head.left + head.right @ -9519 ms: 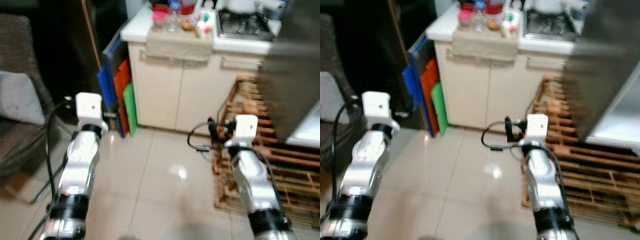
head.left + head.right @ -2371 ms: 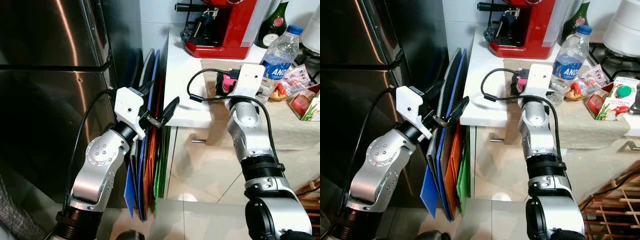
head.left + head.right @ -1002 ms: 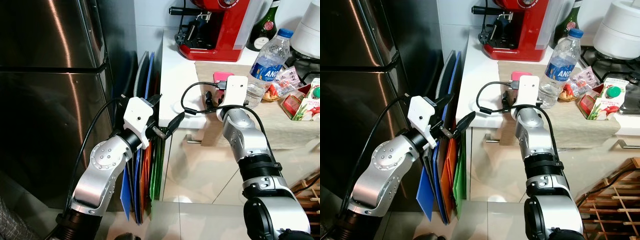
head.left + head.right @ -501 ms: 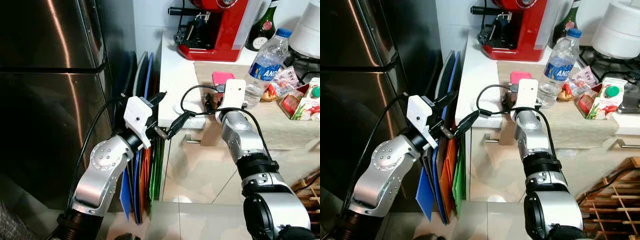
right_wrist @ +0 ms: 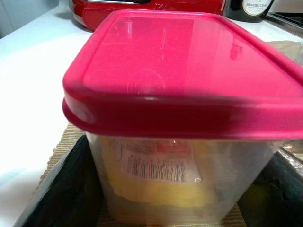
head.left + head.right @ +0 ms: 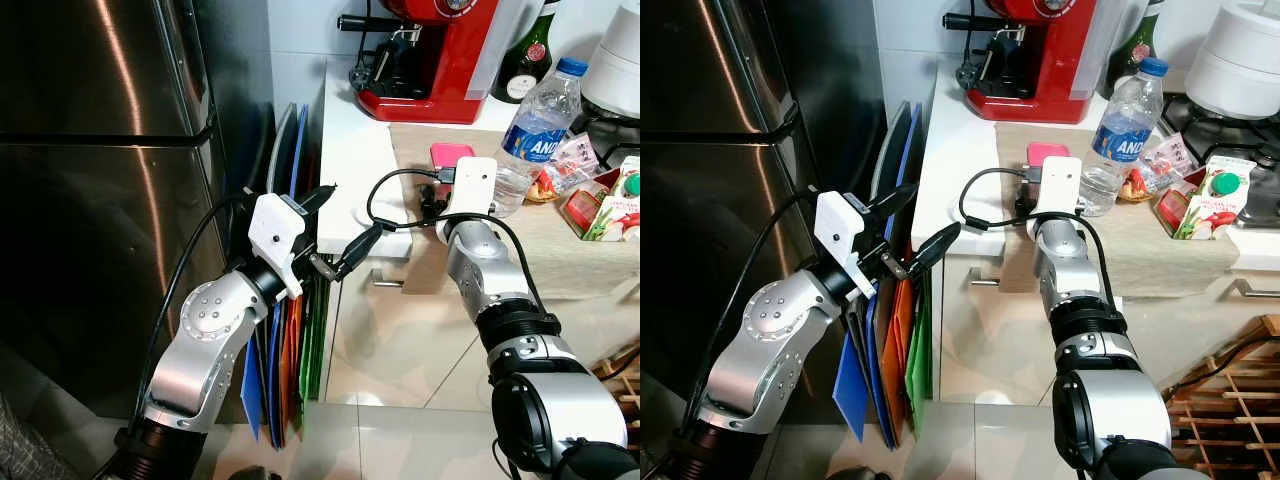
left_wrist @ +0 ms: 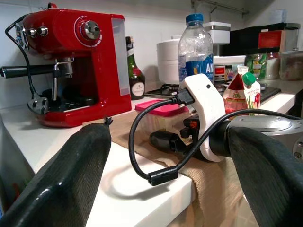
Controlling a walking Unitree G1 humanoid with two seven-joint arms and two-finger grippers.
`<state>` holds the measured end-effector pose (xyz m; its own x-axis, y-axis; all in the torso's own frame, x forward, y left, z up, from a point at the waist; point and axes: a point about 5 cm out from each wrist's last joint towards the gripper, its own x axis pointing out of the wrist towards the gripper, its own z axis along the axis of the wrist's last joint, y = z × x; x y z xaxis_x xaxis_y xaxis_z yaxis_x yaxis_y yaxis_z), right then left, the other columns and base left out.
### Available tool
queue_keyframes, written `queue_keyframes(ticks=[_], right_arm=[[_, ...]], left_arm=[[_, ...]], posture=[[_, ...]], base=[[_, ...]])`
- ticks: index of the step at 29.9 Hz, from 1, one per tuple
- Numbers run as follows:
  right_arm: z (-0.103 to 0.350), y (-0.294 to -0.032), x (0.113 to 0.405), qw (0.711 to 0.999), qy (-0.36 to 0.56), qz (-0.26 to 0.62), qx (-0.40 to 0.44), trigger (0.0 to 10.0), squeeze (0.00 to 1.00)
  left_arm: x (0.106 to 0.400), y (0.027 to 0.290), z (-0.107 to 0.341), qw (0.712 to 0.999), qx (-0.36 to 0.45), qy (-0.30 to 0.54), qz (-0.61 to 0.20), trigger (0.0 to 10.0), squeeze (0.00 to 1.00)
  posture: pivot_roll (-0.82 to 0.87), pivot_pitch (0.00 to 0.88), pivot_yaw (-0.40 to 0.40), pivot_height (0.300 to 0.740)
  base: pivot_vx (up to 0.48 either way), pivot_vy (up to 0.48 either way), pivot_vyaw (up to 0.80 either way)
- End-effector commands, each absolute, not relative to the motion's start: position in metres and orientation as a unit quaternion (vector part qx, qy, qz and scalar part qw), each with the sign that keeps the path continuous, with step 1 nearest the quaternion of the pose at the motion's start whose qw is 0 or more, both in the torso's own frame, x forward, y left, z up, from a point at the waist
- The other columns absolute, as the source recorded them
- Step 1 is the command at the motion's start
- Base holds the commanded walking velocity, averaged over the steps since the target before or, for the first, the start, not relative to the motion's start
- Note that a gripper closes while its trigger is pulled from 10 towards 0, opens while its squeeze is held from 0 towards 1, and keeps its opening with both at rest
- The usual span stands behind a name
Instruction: Restocking fridge
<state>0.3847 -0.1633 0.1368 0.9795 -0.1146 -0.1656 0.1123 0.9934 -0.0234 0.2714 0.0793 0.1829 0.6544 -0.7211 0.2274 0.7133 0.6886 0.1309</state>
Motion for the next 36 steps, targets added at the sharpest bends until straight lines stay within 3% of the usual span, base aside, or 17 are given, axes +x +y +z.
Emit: queue_keyframes(ticks=[1,10,15,16,22,28,36], right_arm=[[0.134,-0.166,0.385,0.994,0.092,-0.061,-0.003,0.0,0.00],[0.135,-0.162,0.384,0.997,0.066,-0.044,0.000,0.0,0.00],[0.168,-0.153,0.387,0.999,-0.038,-0.015,-0.027,0.0,0.00],[0.191,-0.148,0.386,0.993,-0.104,-0.002,-0.049,0.0,0.00],[0.240,-0.156,0.370,0.966,-0.249,-0.027,-0.063,0.0,0.00],[0.234,-0.165,0.348,0.958,-0.275,-0.047,-0.073,0.0,0.00],[0.178,-0.168,0.299,0.969,-0.220,-0.067,-0.092,0.0,0.00]], left_arm=[[0.272,0.079,0.181,0.912,0.021,-0.127,-0.390,10.0,0.00],[0.271,0.081,0.172,0.920,0.007,-0.108,-0.376,10.0,0.00],[0.275,0.082,0.173,0.925,0.021,-0.112,-0.363,10.0,0.00],[0.279,0.084,0.171,0.932,0.026,-0.109,-0.346,10.0,0.00],[0.288,0.092,0.165,0.952,-0.007,-0.083,-0.295,10.0,0.00],[0.297,0.114,0.150,0.979,-0.082,-0.043,-0.179,10.0,0.00],[0.295,0.122,0.155,0.982,0.006,-0.089,-0.169,10.0,0.00]], posture=[[0.04,0.000,-0.005,0.740],[0.04,0.000,-0.002,0.740],[0.04,0.000,-0.002,0.740],[0.04,0.000,-0.001,0.740],[0.03,0.000,0.004,0.740],[0.02,0.000,0.008,0.740],[0.04,0.000,-0.010,0.740]], base=[[0.000,0.000,0.00],[0.000,0.000,0.00],[0.000,0.000,0.00],[0.000,0.000,0.00],[0.000,0.000,0.00],[0.000,0.000,0.00],[0.000,0.000,0.00]])
